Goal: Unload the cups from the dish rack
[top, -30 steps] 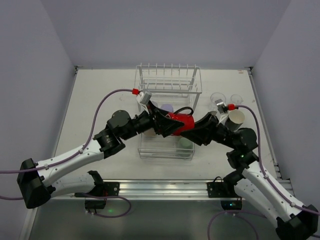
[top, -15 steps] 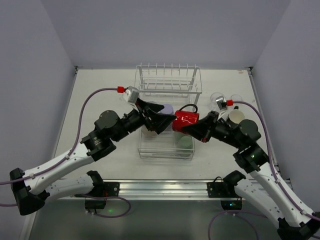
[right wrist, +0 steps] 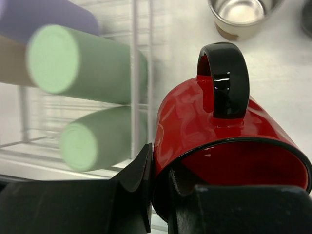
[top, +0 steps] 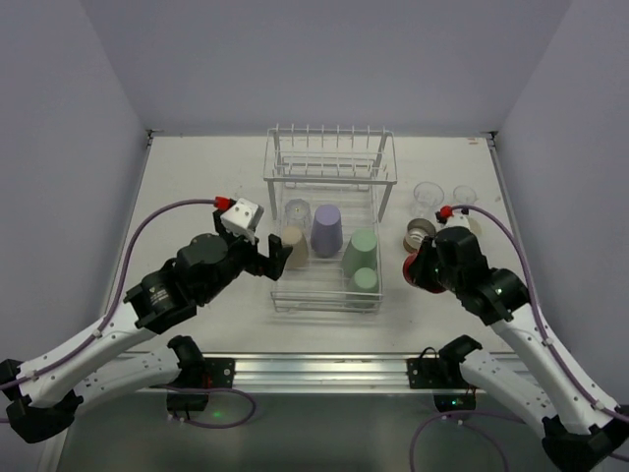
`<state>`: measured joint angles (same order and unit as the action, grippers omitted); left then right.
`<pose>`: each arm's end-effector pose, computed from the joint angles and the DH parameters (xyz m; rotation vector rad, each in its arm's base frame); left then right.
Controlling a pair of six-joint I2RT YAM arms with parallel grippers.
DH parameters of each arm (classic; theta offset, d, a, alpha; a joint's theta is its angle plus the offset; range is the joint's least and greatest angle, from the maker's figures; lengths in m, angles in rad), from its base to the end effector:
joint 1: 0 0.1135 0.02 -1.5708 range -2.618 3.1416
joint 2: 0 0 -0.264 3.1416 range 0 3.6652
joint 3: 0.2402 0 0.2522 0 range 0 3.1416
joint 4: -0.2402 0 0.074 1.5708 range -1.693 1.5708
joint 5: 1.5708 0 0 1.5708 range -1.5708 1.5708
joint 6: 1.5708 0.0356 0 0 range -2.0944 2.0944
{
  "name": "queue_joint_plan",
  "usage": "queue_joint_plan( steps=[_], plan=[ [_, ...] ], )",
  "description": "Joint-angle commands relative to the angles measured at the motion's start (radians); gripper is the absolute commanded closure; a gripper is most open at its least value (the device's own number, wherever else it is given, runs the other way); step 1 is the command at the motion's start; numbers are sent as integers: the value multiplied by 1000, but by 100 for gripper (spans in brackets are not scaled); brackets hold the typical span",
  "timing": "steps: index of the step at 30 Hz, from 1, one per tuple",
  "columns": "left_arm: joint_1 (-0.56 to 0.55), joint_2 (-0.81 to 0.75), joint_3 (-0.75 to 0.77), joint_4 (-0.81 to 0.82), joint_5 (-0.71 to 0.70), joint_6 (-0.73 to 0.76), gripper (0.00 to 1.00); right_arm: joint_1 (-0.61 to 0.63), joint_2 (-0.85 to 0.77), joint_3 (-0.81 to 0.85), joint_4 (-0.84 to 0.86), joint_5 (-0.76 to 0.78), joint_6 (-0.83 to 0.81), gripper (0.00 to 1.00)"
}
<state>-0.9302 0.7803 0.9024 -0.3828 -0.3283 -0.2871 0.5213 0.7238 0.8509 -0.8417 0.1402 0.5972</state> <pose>0.1122 -0.1312 0.3608 0.3591 1.8182 -0.5577 0.1240 0.0654 0.3073 0.1618 2.3077 0.4222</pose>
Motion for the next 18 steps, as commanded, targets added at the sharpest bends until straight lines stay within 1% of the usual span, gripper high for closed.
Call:
queue_joint_plan(
  steps=[1, 3, 4, 7, 11, 14, 17, 18],
  plan=[
    [4, -45, -78, -58, -100, 68, 0, -3, 121, 57, -39, 84, -13, 100],
    [4, -65, -92, -48, -107, 69, 0, -18, 182, 42, -24, 107, -14, 100],
    [4, -75, -99, -45, -112, 63, 0, -27, 245, 22, 5, 99, -19, 100],
    [4, -117, -129, -41, -107, 55, 0, -56, 357, -13, 79, 67, -30, 100],
    [4, -141, -149, -38, -100, 49, 0, -69, 446, -19, 144, 59, -31, 100],
    [5, -141, -149, -39, -95, 48, 0, -75, 500, -15, 170, 61, -37, 98],
    [5, -141, -151, -39, -89, 48, 0, -75, 546, -19, 184, 58, -43, 89],
    [7, -142, -151, -39, -87, 48, 0, -75, 552, -27, 191, 56, -46, 80]
  ],
)
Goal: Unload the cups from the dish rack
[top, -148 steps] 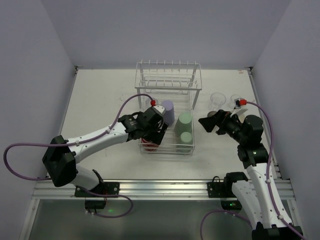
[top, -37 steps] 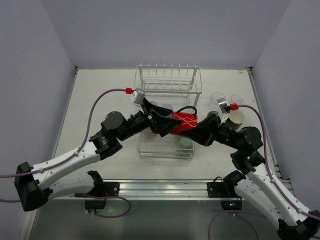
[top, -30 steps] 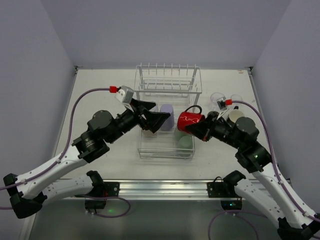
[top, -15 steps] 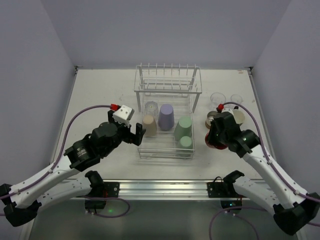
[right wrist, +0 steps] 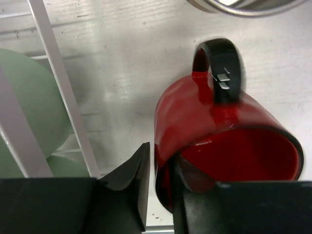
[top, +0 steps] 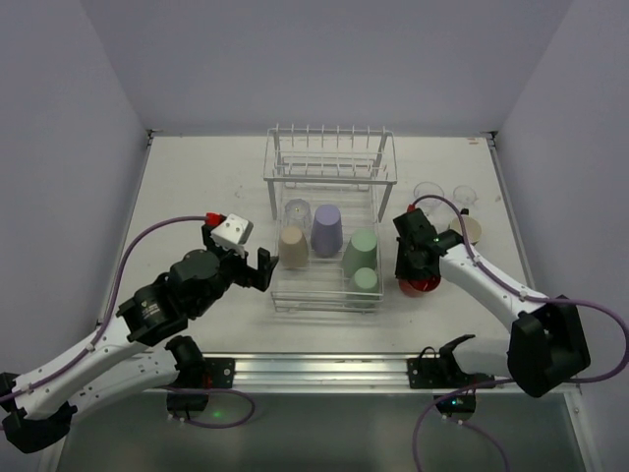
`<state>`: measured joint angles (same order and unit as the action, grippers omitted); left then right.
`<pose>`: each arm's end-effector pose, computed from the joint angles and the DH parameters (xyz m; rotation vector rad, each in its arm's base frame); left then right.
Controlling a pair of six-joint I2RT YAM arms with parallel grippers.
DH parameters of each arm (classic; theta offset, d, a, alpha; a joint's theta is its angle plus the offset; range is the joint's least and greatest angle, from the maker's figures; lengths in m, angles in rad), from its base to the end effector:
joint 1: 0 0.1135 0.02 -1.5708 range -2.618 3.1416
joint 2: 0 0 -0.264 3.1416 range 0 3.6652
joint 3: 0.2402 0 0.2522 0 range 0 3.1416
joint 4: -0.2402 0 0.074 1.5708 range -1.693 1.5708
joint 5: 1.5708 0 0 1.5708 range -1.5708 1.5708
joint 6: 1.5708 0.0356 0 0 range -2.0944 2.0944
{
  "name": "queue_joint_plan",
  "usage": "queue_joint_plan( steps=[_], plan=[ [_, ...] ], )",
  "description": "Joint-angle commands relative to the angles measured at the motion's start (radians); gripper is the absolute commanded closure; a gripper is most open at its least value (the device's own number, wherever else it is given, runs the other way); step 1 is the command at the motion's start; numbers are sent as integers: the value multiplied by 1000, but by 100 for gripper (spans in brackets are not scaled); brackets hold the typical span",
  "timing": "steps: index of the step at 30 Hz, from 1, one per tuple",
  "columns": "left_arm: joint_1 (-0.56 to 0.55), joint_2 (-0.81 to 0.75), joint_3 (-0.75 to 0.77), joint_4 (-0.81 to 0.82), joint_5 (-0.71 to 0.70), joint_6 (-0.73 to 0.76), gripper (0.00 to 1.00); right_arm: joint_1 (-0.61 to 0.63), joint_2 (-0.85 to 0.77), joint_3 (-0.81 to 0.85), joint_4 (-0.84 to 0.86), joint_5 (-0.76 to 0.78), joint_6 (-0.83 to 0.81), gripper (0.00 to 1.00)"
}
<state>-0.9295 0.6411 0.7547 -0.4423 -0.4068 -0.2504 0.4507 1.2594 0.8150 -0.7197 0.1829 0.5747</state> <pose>0.0986 -0.1086 0.3243 0.3633 1.8586 -0.4246 0.2091 0.0940 0.2135 0.2182 2.6903 0.0573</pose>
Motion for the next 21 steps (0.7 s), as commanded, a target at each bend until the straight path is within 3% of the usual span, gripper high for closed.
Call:
queue_joint_plan(
  steps=[1, 9, 13, 16, 21],
  plan=[
    [6, -3, -3, 22, -7, 11, 0, -4, 23, 7, 71, 13, -22, 74],
    [18, 5, -6, 24, 0, 8, 0, -4, -54, 39, 24, 44, -26, 48],
    [27, 0, -8, 27, -6, 10, 0, -1, -262, 101, -41, 56, -38, 37],
    [41, 5, -11, 30, -4, 10, 0, 20, -430, 142, -32, -14, -62, 30],
    [78, 14, -12, 40, 17, 8, 0, 98, -531, 162, -1, -285, -84, 25]
  ],
)
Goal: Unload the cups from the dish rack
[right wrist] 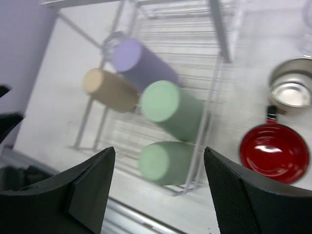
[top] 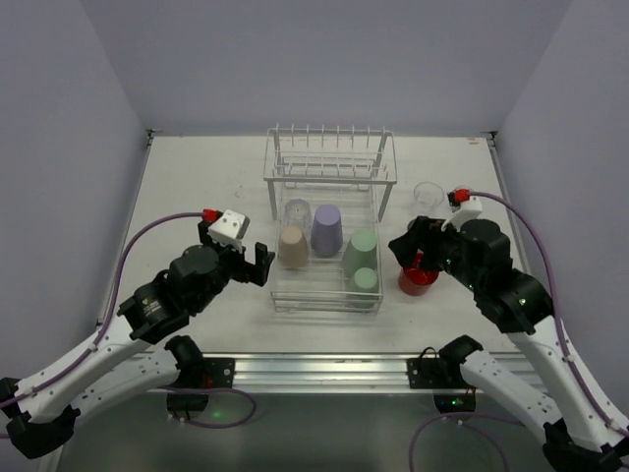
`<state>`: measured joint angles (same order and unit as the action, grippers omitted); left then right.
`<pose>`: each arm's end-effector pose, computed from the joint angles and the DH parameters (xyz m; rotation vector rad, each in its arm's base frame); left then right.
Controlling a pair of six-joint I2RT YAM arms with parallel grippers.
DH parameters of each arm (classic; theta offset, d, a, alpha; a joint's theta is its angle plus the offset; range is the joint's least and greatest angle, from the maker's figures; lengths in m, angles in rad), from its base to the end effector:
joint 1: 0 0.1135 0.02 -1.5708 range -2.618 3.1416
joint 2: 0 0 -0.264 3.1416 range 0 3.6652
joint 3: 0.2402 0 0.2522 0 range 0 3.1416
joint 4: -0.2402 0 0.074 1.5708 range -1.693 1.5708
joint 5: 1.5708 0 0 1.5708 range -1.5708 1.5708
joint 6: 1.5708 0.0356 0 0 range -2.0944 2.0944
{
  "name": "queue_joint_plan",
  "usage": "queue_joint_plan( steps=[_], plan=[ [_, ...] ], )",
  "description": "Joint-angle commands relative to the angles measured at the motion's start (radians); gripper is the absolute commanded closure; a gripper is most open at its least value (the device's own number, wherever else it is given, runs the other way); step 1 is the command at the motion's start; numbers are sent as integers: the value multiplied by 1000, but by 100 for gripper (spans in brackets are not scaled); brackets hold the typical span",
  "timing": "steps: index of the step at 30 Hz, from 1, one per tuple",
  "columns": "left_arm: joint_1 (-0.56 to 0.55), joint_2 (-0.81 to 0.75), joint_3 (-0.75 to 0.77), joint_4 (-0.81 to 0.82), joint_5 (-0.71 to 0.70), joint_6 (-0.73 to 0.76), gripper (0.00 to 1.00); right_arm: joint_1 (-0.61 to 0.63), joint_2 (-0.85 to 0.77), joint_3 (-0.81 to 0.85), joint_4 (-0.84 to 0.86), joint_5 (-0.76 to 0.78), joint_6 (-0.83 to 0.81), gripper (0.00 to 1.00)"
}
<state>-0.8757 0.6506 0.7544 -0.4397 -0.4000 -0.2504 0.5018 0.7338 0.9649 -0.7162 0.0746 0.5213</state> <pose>0.1055 -0.1049 0.3233 0.3205 1.8707 -0.3900 0.1289 0.0677 0.3538 0.0678 2.1002 0.5521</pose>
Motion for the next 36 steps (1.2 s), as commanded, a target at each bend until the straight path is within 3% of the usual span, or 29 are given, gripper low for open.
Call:
queue_joint_plan(
  steps=[1, 8, 20, 29, 32, 36],
  plan=[
    [40, 7, -13, 38, 18, 10, 0, 87, -1, 14, -12, -182, -29, 24],
    [86, 24, -15, 44, 41, 10, 0, 322, 165, 72, -100, 34, -7, 14],
    [106, 29, -17, 50, 46, 13, 0, 383, 389, 109, -120, 163, 22, 16],
    [126, 49, -18, 65, 66, 17, 0, 392, 481, 92, -106, 154, 28, 28],
    [136, 83, -3, 67, 92, 22, 0, 392, 489, 58, -71, 142, 26, 37],
    [144, 67, -7, 59, 110, 17, 0, 399, 442, 61, -51, 189, 55, 55]
  ],
)
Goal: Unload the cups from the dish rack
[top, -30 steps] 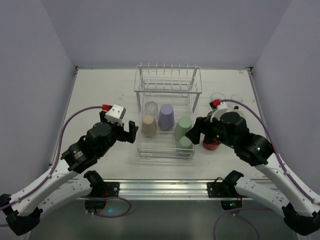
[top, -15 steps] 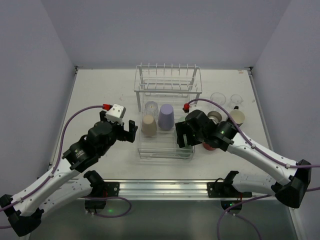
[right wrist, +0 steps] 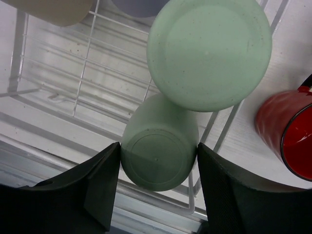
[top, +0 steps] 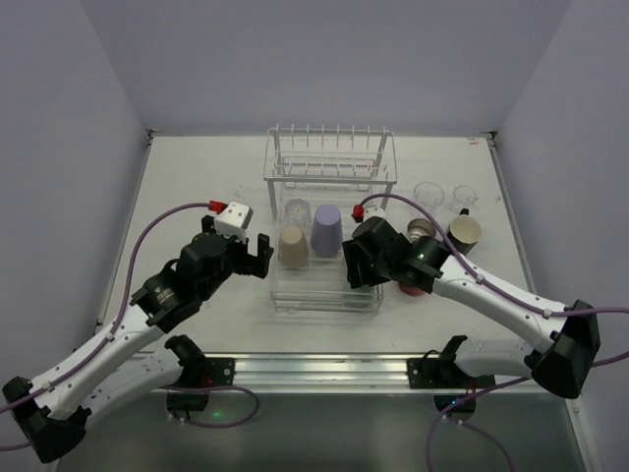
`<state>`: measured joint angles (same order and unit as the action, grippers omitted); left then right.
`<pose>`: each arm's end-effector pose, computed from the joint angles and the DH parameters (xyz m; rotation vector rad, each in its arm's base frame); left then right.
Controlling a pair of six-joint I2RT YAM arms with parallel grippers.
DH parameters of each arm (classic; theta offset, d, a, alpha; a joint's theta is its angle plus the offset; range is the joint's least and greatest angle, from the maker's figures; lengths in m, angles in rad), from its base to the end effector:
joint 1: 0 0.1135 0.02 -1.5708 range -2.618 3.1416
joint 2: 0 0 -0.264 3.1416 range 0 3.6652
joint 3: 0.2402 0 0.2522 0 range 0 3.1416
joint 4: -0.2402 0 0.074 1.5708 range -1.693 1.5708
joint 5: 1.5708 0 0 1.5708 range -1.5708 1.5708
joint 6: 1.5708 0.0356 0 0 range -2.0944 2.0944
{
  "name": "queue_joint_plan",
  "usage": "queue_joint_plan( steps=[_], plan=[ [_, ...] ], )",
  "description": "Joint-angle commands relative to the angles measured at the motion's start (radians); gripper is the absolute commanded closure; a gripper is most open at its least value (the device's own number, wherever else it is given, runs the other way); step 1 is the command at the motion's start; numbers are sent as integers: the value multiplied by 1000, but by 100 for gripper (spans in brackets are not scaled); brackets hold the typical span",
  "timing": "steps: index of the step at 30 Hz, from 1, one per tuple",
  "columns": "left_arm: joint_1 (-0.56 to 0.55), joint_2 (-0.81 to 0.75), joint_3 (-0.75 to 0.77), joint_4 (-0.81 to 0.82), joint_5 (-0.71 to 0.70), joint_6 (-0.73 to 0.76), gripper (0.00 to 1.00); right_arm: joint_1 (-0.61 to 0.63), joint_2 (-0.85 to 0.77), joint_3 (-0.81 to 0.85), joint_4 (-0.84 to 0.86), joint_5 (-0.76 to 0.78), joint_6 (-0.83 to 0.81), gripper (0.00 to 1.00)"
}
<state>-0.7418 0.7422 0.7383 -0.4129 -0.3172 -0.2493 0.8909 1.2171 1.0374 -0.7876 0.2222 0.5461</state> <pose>0.1323 -0.1061 0.3073 0.2813 1.9605 -0.3325 0.1583 0.1833 0.2869 -0.3473 2.5065 0.3058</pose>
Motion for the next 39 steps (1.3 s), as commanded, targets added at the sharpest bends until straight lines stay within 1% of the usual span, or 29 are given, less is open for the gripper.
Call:
queue_joint_plan(
  steps=[1, 3, 8, 11, 14, 16, 18, 19, 20, 22, 23, 25, 27, 28, 29, 31, 33, 34, 36, 39],
  plan=[
    [10, -35, 6, 36, 30, 16, 0, 13, -59, -5, 24, 46, 35, 58],
    [10, -59, 9, 40, 41, 10, 0, 17, -111, 13, 39, 36, 41, 65],
    [10, -95, 64, 34, 84, -28, 0, 17, -191, 38, 138, -55, 52, 67],
    [10, -102, 95, 13, 141, -77, 2, 16, -226, 53, 192, -95, 60, 67],
    [9, -107, 107, 8, 217, -143, 5, 16, -270, 43, 266, -122, 69, 68],
    [10, -121, 93, 13, 276, -186, 7, 16, -292, 30, 312, -139, 75, 69],
    [10, -147, 55, 46, 360, -269, 9, 16, -323, 3, 393, -142, 81, 69],
    [10, -158, 33, 71, 394, -300, 10, 16, -332, -5, 418, -144, 86, 69],
    [10, -177, 10, 124, 452, -362, 11, 16, -346, -23, 471, -149, 90, 69],
    [10, -193, -46, 173, 496, -451, 11, 16, -363, -52, 539, -171, 104, 70],
    [10, -207, -62, 215, 521, -475, 11, 16, -375, -60, 601, -185, 107, 70],
    [9, -224, -106, 262, 538, -531, 11, 17, -383, -69, 645, -208, 120, 70],
    [10, -241, -126, 322, 552, -556, 11, 16, -383, -74, 694, -216, 132, 70],
    [10, -245, -145, 370, 570, -576, 11, 16, -380, -83, 726, -259, 140, 70],
    [9, -245, -154, 393, 582, -585, 11, 16, -375, -88, 743, -276, 147, 70],
    [10, -234, -180, 500, 627, -620, 12, 16, -355, -103, 781, -325, 173, 70],
    [10, -225, -203, 571, 662, -643, 12, 16, -334, -118, 827, -354, 201, 70],
    [10, -222, -212, 632, 684, -662, 14, 16, -327, -140, 870, -368, 212, 70],
    [10, -225, -240, 687, 695, -677, 16, 16, -317, -155, 901, -392, 235, 70],
    [9, -236, -266, 758, 696, -700, 28, 16, -307, -200, 967, -409, 258, 70]
  ],
)
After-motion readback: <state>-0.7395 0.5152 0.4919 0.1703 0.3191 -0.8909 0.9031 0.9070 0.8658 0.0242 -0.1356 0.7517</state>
